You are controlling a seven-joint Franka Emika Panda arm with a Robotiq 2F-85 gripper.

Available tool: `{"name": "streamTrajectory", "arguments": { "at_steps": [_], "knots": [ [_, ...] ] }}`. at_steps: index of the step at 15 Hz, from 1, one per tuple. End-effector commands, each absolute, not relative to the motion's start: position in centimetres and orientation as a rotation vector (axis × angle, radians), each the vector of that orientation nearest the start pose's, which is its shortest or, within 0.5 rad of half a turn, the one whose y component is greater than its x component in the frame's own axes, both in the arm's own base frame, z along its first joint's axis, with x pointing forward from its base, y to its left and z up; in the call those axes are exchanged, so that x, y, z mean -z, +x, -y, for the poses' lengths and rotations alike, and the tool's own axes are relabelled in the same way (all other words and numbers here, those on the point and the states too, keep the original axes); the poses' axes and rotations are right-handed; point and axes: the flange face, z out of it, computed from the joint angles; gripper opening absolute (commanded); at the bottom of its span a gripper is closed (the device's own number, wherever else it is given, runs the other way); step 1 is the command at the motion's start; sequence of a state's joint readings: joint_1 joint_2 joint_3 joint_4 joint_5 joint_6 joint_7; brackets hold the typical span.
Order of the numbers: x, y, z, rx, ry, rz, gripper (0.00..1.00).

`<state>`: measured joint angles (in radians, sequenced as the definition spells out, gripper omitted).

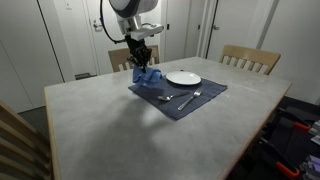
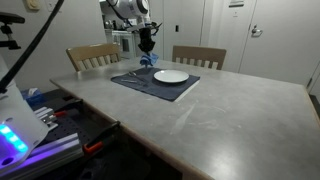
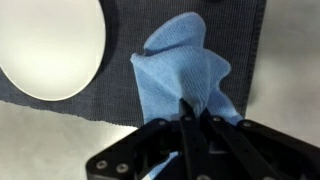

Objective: Use the blue towel to wipe the white plate then put the blue towel on the table

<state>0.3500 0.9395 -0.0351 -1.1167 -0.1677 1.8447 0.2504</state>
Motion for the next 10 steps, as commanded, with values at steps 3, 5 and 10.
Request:
{"name": "streamTrajectory", "arguments": {
  "at_steps": [3, 5, 10],
  "knots": [
    [-18.7, 69.9, -23.4, -0.332, -3.324, 0.395, 0.02],
    [-17.2, 69.6, -23.3, -0.374, -3.309, 0.421, 0.02],
    [-15.2, 69.1, -23.0, -0.427, -3.302, 0.464, 0.02]
  ]
}}
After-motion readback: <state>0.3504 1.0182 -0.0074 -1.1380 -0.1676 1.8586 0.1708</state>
